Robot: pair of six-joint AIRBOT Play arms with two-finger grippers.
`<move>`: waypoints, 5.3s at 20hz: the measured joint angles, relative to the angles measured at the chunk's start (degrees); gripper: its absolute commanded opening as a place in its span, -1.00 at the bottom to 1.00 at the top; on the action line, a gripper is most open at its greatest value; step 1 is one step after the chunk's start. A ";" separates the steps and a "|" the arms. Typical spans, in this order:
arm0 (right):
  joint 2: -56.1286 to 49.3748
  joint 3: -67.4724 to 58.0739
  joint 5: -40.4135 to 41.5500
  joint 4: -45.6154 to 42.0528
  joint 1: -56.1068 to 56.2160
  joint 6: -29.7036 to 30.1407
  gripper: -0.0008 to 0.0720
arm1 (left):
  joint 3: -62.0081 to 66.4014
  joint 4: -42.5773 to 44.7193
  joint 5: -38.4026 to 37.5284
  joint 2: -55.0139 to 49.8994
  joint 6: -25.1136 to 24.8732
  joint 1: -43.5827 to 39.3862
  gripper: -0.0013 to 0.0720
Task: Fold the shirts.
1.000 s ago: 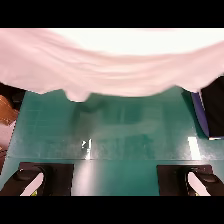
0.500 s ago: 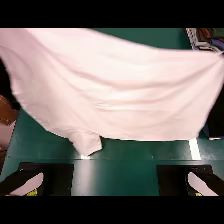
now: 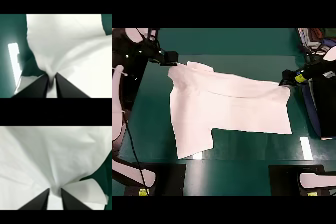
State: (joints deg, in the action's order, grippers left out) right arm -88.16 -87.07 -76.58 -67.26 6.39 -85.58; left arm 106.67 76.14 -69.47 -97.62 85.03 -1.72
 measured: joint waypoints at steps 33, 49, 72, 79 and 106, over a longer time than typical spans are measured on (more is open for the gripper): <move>25.03 26.75 0.02 15.21 -2.56 10.29 0.06 | -70.47 -20.48 10.43 32.11 -7.26 15.50 -0.11; 25.03 44.02 -4.96 2.51 -27.98 9.70 0.09 | -63.49 -20.02 5.35 38.82 -7.56 12.87 -0.89; 28.83 33.75 0.72 9.09 -14.29 12.20 -0.94 | -49.07 -19.43 3.10 49.96 -7.17 12.87 -0.89; 40.68 -0.33 4.22 8.11 -13.55 11.19 -0.94 | -10.95 -19.47 1.88 56.39 -3.89 12.90 -0.90; -6.75 -14.60 -5.07 -8.72 -5.09 5.90 -0.94 | -18.88 -16.17 8.20 12.07 -5.27 8.81 -0.90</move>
State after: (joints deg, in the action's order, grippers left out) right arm -94.91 -101.67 -81.65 -75.99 1.30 -79.68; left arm 87.79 59.96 -61.28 -85.56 79.77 7.09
